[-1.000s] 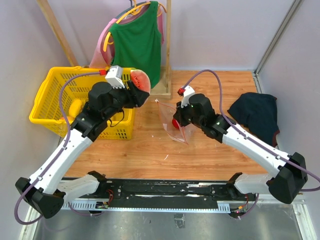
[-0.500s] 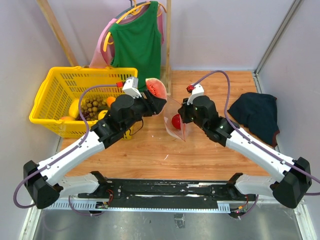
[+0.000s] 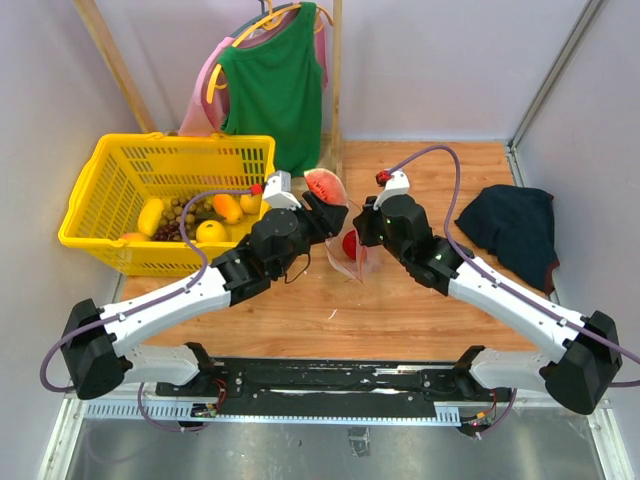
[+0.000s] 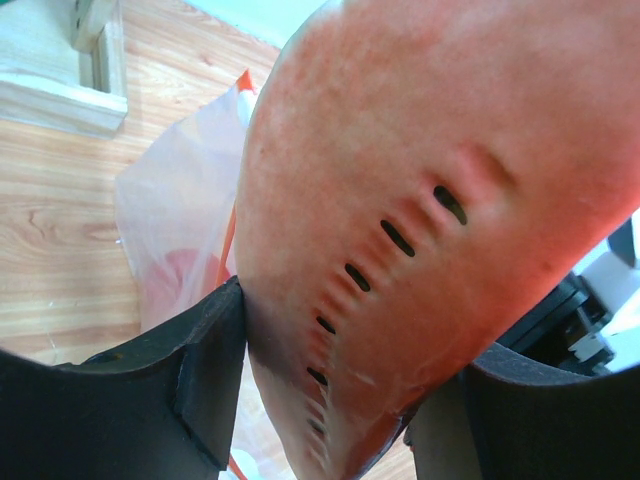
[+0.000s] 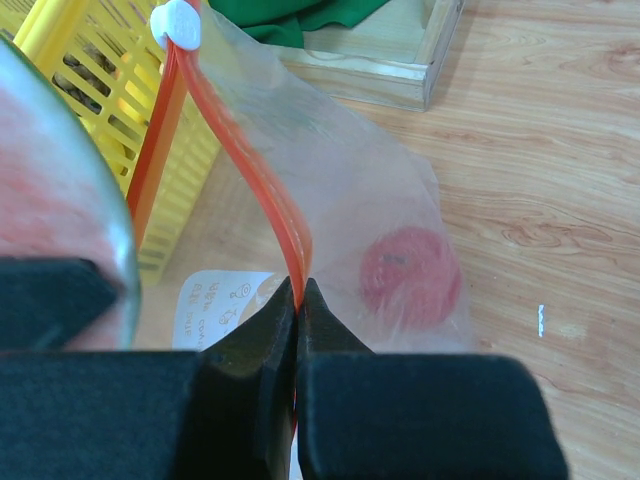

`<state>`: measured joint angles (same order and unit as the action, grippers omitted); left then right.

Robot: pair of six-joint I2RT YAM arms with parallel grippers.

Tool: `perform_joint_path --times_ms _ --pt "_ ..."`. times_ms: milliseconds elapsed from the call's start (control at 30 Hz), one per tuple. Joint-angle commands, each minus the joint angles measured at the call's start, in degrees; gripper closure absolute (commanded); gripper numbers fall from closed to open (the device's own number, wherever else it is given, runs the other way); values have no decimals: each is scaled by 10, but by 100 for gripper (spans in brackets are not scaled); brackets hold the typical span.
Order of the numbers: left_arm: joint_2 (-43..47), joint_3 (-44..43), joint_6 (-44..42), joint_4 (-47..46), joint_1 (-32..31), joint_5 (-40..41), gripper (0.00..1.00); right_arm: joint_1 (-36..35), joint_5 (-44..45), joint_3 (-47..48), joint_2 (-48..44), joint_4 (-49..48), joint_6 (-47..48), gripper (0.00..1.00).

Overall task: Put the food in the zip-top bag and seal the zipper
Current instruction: Place the fake fruit in the zipper food storage bag.

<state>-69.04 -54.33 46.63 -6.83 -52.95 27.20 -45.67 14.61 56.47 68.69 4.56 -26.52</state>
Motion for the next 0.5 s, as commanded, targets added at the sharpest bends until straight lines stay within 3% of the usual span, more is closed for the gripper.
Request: perform_joint_path --times_ms 0,467 --pt "-9 16 7 -48 -22 78 81 -8 9 -3 4 -25 -22 99" --pt "-47 9 4 14 -36 107 72 -9 3 3 6 -29 -21 99"
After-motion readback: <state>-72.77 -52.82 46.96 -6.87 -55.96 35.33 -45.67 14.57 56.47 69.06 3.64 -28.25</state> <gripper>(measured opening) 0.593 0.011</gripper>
